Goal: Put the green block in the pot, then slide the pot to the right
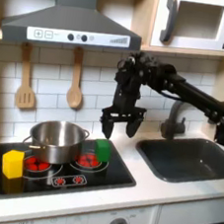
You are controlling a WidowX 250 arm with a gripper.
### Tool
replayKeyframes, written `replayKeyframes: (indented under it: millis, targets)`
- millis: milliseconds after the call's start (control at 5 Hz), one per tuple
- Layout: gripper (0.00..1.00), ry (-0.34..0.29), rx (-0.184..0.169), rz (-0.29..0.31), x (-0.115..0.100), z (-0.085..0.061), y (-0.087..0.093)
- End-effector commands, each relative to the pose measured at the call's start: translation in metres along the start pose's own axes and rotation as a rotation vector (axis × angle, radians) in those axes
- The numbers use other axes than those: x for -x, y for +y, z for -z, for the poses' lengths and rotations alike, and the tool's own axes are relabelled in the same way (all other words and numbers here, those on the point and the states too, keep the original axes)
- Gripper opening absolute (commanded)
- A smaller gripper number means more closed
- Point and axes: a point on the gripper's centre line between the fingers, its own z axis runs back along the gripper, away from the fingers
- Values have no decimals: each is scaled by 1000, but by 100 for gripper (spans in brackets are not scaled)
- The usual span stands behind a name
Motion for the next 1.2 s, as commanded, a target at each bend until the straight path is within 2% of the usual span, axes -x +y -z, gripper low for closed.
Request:
replayKeyframes:
  millis: [0,400,800,1000]
  targets:
    - [100,18,-7,6,-17,17,1]
    - [100,33,-7,13,-34,32,6]
    - [100,83,-5,25,-33,51,4]
    - [100,89,-9,21,-34,54,5]
